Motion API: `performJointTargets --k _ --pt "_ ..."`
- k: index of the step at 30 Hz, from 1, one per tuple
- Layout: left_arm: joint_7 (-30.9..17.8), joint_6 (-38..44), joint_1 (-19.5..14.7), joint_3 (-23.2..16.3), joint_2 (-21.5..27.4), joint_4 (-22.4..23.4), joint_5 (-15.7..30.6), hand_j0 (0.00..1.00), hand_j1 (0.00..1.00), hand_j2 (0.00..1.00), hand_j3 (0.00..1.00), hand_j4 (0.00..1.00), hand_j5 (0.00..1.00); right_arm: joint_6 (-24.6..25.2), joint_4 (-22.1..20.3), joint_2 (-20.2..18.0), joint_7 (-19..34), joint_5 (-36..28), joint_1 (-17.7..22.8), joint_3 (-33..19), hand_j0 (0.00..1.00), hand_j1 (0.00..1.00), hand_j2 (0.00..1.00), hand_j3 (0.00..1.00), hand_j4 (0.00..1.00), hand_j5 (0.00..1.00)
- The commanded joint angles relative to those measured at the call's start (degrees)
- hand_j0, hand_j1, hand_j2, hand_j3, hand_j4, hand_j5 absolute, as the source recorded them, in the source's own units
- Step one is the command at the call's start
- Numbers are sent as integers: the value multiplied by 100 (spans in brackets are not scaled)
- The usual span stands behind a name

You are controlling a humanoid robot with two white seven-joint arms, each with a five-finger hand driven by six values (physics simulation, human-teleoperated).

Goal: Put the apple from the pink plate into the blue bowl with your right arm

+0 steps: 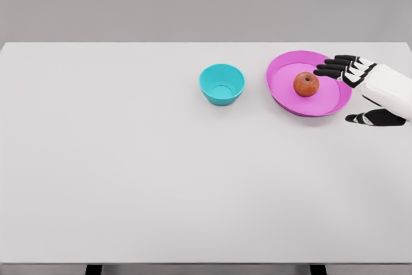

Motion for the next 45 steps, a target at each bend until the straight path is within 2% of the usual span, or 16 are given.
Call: performJointTargets --k 1,7,8,10,12,13,16,18,20,22,23,26,30,34,45 --pt "-1 -8 0 -3 0 -1 2 100 100 100 100 100 100 23 9 -8 -3 -39 0 14 100 100 100 100 100 100" --pt "-1 1 0 6 0 -1 2 100 100 100 100 100 100 67 220 1 32 -48 -17 -109 100 100 100 100 100 100" --pt "-1 1 0 -3 0 -1 2 100 100 100 100 100 100 67 325 9 514 -48 -184 -100 100 100 100 100 100 100" --pt "-1 1 0 -3 0 -1 2 100 100 100 100 100 100 76 571 106 2184 -57 -737 -100 100 100 100 100 100 100" --pt "-1 1 0 -3 0 -1 2 100 100 100 100 100 100 76 721 203 3229 -92 -1124 -100 100 100 100 100 100 100" --pt "-1 1 0 -3 0 -1 2 100 100 100 100 100 100 76 747 211 3398 -92 -1204 -92 100 100 100 100 100 100" --pt "-1 1 0 -3 0 -1 2 100 100 100 100 100 100 515 1028 378 3427 -92 -1643 -39 100 100 100 100 100 100" --pt "-1 1 0 -3 0 -1 2 100 100 100 100 100 100 709 1502 571 3427 -92 -2196 207 100 100 100 100 100 100" --pt "-1 -7 0 -3 0 -1 2 100 100 100 100 100 100 779 2109 931 3427 -83 -2759 655 100 100 100 100 100 100" --pt "-1 -8 0 -3 0 -1 2 100 100 100 100 100 100 770 2733 1354 3427 -48 -3339 1393 100 100 100 100 100 100" --pt "-1 1 0 -3 0 -1 2 100 100 100 100 100 100 770 2804 1477 3427 -48 -3480 1622 100 100 100 100 100 100" --pt "-1 1 0 -3 0 -1 2 100 100 100 100 100 100 770 2944 1714 3427 -48 -3709 1903 100 100 100 100 100 100" --pt "-1 1 0 -3 0 -1 2 100 100 100 100 100 100 762 3437 1978 3427 -39 -4008 2211 100 100 100 100 100 100" --pt "-1 -7 0 -3 0 -1 2 100 100 100 100 100 100 753 3929 2154 3427 -21 -4157 2369 100 100 100 100 100 100" --pt "-1 -7 0 -3 0 -1 2 100 100 100 100 100 100 744 4764 2602 3427 22 -4403 2861 100 100 100 100 100 100"
